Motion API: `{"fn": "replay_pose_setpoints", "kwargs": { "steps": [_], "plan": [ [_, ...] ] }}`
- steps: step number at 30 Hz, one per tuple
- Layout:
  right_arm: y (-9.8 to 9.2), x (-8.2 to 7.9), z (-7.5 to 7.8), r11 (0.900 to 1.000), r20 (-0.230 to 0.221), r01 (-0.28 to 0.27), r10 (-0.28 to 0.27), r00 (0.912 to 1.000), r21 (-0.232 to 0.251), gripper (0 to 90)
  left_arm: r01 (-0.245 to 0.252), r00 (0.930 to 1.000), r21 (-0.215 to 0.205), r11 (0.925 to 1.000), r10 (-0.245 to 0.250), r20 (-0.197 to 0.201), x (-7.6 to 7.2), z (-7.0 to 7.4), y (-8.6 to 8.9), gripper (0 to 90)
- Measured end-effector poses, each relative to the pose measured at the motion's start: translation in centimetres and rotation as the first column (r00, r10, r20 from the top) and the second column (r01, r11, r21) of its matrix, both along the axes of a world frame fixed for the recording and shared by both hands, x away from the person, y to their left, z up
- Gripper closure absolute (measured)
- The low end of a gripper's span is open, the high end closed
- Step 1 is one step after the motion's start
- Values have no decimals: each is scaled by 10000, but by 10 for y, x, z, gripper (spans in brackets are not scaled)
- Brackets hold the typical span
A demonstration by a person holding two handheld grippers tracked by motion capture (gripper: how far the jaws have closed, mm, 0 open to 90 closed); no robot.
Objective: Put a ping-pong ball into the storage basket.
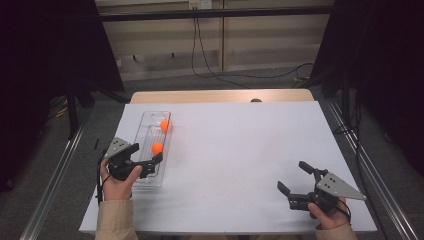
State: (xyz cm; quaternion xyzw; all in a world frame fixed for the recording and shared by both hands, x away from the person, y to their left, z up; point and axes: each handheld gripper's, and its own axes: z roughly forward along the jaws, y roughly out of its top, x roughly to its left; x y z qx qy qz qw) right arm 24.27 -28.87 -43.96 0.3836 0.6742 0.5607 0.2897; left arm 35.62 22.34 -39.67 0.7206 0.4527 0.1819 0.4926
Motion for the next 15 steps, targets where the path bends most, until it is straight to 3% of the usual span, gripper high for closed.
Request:
{"fn": "replay_pose_setpoints", "kwargs": {
  "steps": [15],
  "plan": [
    [0,0,0,10000,-18,4,-4,10000,2,28,2,9984,-275,9996,13,567,-11,-3,7,39]
  ]
}}
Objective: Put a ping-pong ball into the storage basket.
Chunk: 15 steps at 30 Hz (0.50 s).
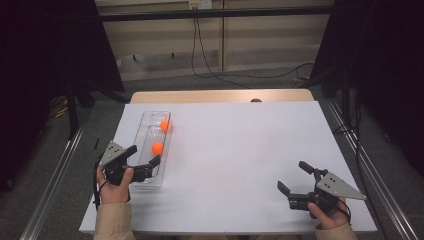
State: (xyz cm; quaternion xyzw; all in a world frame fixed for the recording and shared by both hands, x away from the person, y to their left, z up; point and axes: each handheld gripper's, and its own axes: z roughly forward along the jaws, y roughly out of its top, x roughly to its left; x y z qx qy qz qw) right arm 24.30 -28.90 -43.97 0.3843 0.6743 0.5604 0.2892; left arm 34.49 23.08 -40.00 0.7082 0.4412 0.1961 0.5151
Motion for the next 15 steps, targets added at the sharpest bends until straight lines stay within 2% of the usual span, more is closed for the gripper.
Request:
{"fn": "replay_pose_setpoints", "kwargs": {
  "steps": [9,15],
  "plan": [
    [0,0,0,10000,8,-8,8,10000,25,28,-33,9997,36,10000,32,233,-8,-4,5,40],
    [0,0,0,10000,12,-11,11,10000,10,28,65,9997,-55,10000,-64,218,-14,-10,5,39]
  ]
}}
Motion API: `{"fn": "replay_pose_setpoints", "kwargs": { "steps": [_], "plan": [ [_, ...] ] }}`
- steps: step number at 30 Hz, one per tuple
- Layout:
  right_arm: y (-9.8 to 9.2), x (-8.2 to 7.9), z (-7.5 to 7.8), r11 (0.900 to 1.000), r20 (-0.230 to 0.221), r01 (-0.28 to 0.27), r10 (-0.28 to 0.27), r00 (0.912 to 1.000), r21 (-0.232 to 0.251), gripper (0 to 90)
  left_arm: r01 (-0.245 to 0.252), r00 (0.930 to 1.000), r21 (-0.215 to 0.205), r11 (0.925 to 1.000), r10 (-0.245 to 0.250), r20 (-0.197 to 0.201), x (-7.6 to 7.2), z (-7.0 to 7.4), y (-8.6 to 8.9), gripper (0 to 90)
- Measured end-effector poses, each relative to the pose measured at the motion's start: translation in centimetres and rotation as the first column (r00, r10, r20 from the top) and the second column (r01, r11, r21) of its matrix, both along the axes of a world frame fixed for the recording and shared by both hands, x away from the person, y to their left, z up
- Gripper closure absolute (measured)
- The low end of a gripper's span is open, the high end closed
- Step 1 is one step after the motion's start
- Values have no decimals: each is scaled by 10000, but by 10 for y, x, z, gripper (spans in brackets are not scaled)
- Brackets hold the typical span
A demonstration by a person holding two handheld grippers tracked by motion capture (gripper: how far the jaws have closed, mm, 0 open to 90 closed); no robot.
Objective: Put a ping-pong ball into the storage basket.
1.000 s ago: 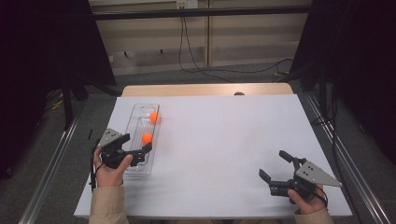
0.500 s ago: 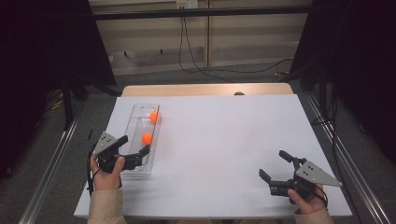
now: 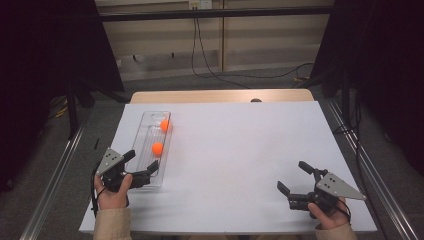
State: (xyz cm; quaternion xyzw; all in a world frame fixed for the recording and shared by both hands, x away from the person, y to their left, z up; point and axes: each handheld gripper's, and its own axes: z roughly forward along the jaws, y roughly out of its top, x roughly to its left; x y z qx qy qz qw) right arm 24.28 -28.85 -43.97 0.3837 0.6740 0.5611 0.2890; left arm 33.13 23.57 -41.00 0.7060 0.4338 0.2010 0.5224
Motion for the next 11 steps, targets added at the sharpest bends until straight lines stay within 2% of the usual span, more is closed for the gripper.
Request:
{"fn": "replay_pose_setpoints", "kwargs": {
  "steps": [2,3,6,11],
  "plan": [
    [0,0,0,10000,5,5,-5,10000,0,28,16,10000,-38,10000,-16,-15,-1,0,1,40],
    [0,0,0,10000,5,2,-2,10000,-2,28,-25,10000,-203,9998,26,51,-3,-2,2,39],
    [0,0,0,10000,-8,-20,20,10000,-29,28,7,9997,-127,9999,-4,225,-6,-3,4,39],
    [0,0,0,10000,3,-28,28,10000,-31,28,-121,9993,-249,9996,130,355,-10,-6,8,40]
  ]
}}
